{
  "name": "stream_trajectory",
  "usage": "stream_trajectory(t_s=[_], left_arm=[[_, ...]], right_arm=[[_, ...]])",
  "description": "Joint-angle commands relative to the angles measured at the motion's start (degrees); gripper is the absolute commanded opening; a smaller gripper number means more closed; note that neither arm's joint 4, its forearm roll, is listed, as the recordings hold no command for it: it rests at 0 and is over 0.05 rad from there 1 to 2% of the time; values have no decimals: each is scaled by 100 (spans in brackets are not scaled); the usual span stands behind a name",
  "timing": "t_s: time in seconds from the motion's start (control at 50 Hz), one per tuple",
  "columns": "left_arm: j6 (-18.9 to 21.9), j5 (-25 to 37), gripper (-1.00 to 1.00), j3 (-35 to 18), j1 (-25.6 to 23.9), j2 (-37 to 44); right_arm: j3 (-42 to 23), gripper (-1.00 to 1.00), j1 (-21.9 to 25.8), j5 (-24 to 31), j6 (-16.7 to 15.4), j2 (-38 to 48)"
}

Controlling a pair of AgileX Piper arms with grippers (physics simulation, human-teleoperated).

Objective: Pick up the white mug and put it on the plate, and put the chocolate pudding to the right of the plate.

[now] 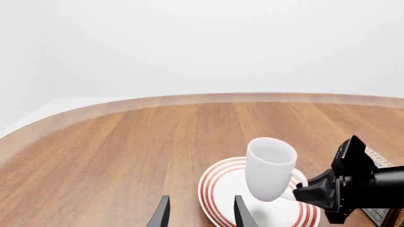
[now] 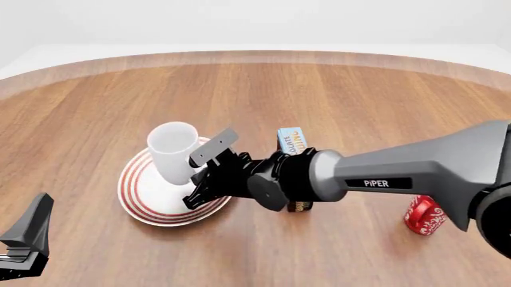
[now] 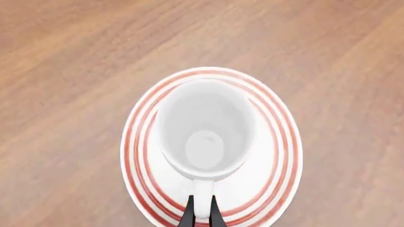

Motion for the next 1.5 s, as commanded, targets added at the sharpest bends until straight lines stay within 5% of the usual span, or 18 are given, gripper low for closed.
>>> stream_trajectory(t_s=[0.02, 1.12, 1.14, 1.5], left_arm=[[0, 0, 100, 0, 0, 0], [0, 0, 100, 0, 0, 0], [0, 0, 100, 0, 0, 0], [0, 0, 100, 0, 0, 0]], right_arm=[[-81, -100, -23, 15, 58, 87], [-286, -100, -54, 204, 122, 385], [-281, 100, -12, 229, 108, 403], [-288, 100, -82, 236, 73, 330]])
